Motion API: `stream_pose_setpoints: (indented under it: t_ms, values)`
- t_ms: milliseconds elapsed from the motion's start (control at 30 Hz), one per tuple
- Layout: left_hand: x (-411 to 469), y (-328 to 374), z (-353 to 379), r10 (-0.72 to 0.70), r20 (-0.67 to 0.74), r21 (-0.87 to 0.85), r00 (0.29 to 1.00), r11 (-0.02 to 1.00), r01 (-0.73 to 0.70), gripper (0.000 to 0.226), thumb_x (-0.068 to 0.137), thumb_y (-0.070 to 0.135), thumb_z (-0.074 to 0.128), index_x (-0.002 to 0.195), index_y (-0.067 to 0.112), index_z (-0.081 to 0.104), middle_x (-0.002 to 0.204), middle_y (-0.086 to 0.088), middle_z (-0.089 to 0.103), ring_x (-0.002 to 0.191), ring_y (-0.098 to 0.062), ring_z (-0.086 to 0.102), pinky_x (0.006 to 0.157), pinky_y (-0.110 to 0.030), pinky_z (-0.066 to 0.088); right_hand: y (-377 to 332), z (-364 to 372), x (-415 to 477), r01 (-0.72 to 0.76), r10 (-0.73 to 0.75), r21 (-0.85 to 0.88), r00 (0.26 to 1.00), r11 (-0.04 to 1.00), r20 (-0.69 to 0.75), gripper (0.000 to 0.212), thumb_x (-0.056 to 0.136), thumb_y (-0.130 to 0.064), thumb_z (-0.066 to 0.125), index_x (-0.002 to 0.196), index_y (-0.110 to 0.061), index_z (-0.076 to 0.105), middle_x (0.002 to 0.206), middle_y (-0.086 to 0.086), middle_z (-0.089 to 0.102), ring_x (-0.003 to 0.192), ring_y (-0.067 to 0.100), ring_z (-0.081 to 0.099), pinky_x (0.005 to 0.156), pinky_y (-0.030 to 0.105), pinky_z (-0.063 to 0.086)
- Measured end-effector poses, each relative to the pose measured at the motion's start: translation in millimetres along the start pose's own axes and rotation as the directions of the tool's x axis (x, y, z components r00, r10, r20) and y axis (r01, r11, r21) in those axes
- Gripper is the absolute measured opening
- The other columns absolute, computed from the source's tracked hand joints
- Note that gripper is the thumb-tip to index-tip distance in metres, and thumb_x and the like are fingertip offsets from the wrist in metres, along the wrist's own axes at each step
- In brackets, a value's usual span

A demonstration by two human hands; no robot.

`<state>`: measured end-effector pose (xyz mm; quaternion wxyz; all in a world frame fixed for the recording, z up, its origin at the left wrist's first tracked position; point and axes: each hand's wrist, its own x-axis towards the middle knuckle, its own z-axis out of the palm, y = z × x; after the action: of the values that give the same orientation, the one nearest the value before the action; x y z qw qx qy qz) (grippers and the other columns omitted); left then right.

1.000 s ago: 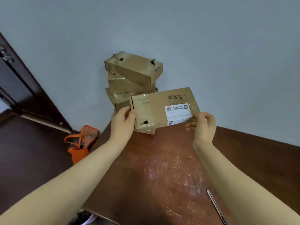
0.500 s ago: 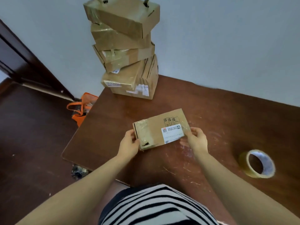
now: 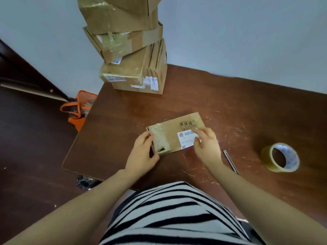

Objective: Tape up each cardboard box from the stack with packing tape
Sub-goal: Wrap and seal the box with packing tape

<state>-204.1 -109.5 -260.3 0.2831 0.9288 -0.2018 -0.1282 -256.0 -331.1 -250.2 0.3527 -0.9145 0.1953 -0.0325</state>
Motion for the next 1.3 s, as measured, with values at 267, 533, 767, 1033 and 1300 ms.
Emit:
stream_pose_setpoints:
  t_ms: [267,533,767,1033,1300]
  values:
    - [13.4,-22.6,8.2,0.32,0.142,0.291,0.937,0.891,-0.349,0.073,0.058,0.025,0.091,0.117,-0.008,0.063,0.126,-0.023,0.06,0.115,-0.038,0.059,0.093,-0.051,0.044,-24.9,34.1,-3.5,0.549,-0.388,-0.156,0.737,0.821,0.554,0.064,0.081,0.005,0.048,0.14,-0.02,0.046,0.131,0.006,0.05,0.121,0.025,0.042,0.097,0.037,0.043]
    - [11.2,-27.3,15.2,0.336,0.072,0.247,0.939,0.906,-0.344,0.07,0.062,0.022,0.089,0.12,-0.006,0.062,0.13,-0.019,0.058,0.12,-0.035,0.056,0.096,-0.043,0.039,-18.3,35.8,-9.6,0.651,-0.474,-0.203,0.699,0.732,0.536,0.067,0.067,0.009,0.066,0.129,-0.015,0.057,0.114,0.011,0.057,0.104,0.03,0.055,0.073,0.039,0.056]
    - [11.2,-28.2,17.4,0.349,0.028,0.274,0.937,0.899,-0.343,0.07,0.06,0.023,0.09,0.118,-0.005,0.064,0.129,-0.017,0.06,0.118,-0.034,0.058,0.093,-0.038,0.041,-25.5,33.8,-9.9,0.644,-0.442,-0.238,0.704,0.727,0.556,0.066,0.071,0.005,0.066,0.134,-0.012,0.053,0.122,0.018,0.053,0.113,0.035,0.051,0.078,0.042,0.051]
    - [9.9,-30.2,18.4,0.338,0.015,0.251,0.941,0.91,-0.33,0.069,0.065,0.022,0.087,0.123,-0.003,0.061,0.134,-0.016,0.056,0.124,-0.033,0.053,0.095,-0.036,0.041,-23.5,20.3,-4.3,0.582,-0.336,-0.175,0.66,0.794,0.672,0.076,0.079,0.006,0.051,0.148,-0.02,0.032,0.148,0.0,0.031,0.136,0.017,0.023,0.106,0.036,0.039]
    - [8.6,-27.8,17.6,0.346,0.0,0.246,0.938,0.909,-0.336,0.068,0.063,0.021,0.089,0.121,-0.002,0.062,0.133,-0.015,0.057,0.122,-0.032,0.055,0.089,-0.034,0.046,-36.1,25.7,-7.9,0.644,-0.301,-0.334,0.672,0.688,0.676,0.078,0.084,-0.006,0.057,0.151,-0.024,0.022,0.143,0.004,0.029,0.131,0.02,0.028,0.097,0.028,0.037]
